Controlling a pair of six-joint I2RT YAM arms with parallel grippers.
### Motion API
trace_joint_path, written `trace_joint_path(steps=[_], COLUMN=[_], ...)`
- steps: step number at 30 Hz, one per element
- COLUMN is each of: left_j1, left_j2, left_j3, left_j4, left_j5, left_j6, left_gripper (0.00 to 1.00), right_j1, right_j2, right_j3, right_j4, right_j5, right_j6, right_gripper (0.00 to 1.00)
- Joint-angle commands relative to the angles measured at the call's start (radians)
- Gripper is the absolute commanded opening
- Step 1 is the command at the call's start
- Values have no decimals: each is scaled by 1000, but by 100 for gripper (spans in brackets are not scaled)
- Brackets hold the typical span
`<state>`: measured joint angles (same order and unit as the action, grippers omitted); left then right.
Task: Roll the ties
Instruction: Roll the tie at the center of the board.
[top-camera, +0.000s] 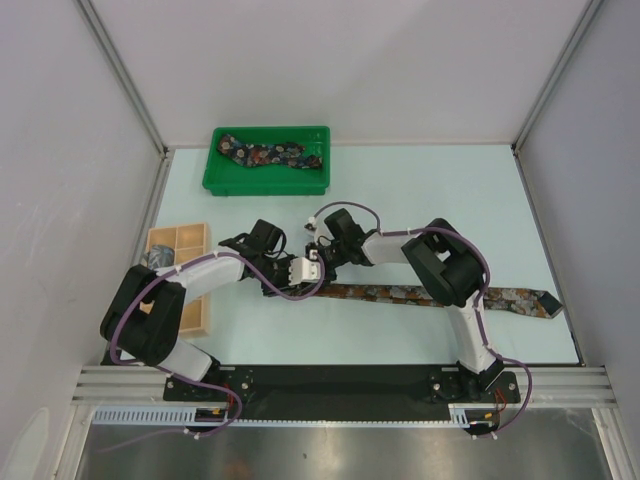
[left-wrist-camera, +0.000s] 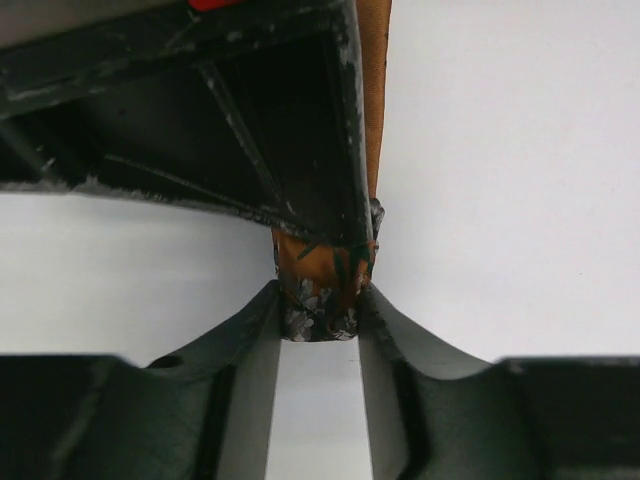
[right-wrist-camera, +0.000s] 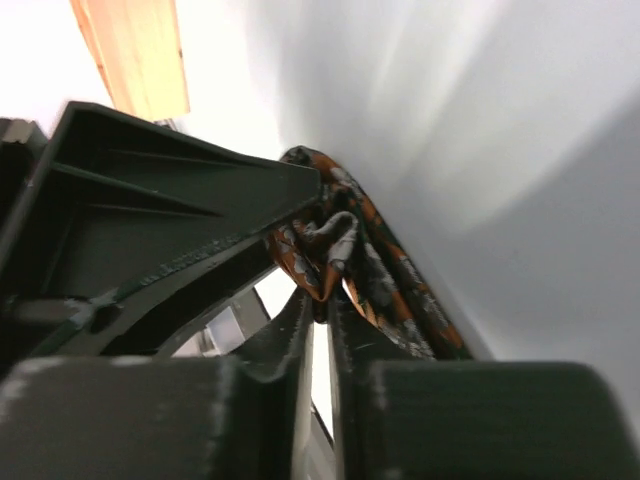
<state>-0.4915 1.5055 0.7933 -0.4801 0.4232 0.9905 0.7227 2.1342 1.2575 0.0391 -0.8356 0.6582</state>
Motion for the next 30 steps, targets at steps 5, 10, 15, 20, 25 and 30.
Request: trace_joint_path(steps=[5, 10, 15, 20, 25, 30], left_j1=[76, 79, 70, 45, 27, -18], left_j2=[-67, -79, -38, 18, -27, -45], left_j3=[-16, -49, -28, 3, 12, 46], left_j4=[24, 54, 83, 72, 69, 63], left_j5=[116, 146, 157, 150, 172, 180], left_j6=[-13, -9, -13, -1, -24, -69], left_gripper=[65, 73, 73, 65, 49, 43], right_j1=[-26, -37, -34, -40, -37, -26], right_j2=[3, 35, 55, 63, 63, 79], right_j3=[-9, -10, 0, 3, 5, 22], right_j4=[-76, -85, -102, -120, -120, -117], right_j5=[9, 10, 18, 24, 16, -2], right_j6=[-61, -75, -86, -95, -95, -86], right_gripper=[0, 0, 0, 0, 0, 0])
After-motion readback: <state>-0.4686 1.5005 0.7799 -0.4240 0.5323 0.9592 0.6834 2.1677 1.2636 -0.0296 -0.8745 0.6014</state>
